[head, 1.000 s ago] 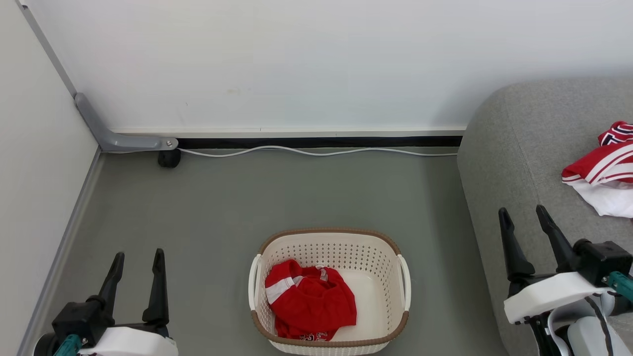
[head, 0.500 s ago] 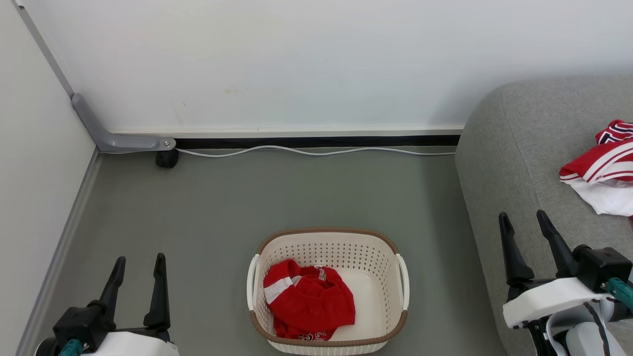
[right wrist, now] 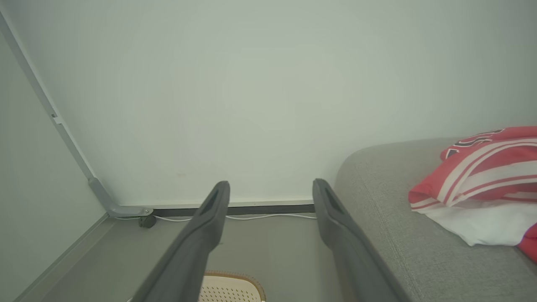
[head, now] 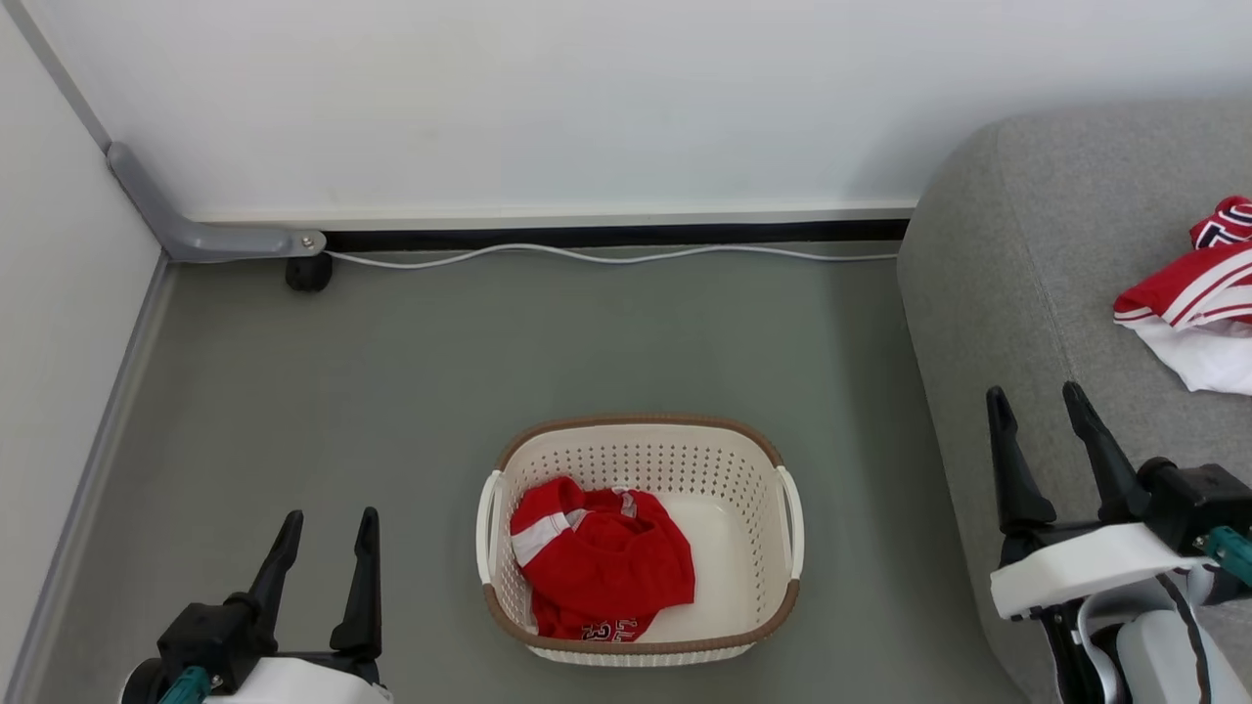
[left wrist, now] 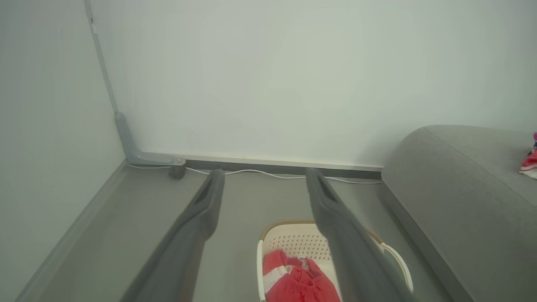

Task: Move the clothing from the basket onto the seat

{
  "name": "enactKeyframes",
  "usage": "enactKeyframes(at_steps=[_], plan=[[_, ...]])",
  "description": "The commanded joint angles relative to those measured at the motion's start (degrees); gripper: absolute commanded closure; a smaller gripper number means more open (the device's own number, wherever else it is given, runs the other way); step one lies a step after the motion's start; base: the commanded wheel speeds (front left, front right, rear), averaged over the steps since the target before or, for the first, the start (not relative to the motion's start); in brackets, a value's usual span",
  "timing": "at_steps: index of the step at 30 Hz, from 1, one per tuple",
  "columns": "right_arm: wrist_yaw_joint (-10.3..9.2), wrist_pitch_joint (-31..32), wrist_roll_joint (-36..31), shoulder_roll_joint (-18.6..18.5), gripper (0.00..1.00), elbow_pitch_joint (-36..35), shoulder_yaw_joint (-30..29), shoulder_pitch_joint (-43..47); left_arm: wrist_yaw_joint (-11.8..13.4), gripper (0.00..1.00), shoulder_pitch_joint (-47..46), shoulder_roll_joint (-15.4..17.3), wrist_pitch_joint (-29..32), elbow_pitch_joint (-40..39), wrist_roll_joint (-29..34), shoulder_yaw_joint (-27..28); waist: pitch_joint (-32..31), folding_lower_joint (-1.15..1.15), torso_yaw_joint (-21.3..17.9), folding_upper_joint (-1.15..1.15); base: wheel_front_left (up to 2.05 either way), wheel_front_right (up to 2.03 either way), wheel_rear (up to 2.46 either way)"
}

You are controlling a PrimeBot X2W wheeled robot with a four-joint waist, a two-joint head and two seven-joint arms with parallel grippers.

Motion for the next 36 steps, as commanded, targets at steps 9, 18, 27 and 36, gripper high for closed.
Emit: enactKeyframes(at_steps=[9,18,27,36], plan=[[0.17,-0.8,-1.8,1.4,0.0,-5.1,1.4,-7.3,0.0,0.0,-7.0,0.5,-0.3,1.3,-1.8,-3.8,10.3,0.0,-3.0,0.0,0.0,0.0,0.0],[0.17,-0.8,-2.2,3.0,0.0,-8.3,3.4,-13.4,0.0,0.0,-15.3,0.7,-0.3,7.7,-3.2,-8.2,21.5,0.0,-6.6,0.0,0.0,0.0,0.0],[0.17,-0.8,-1.2,3.5,0.0,-10.9,5.0,-18.4,-0.1,0.0,-25.9,3.3,-0.3,16.6,-5.1,-13.5,31.4,0.0,-9.7,0.0,0.0,0.0,0.0],[0.17,-0.8,3.0,3.5,0.0,-12.9,7.4,-21.8,-0.1,0.0,-38.9,7.3,-0.3,30.6,-6.3,-19.6,38.7,0.0,-13.1,0.0,0.0,0.0,0.0]])
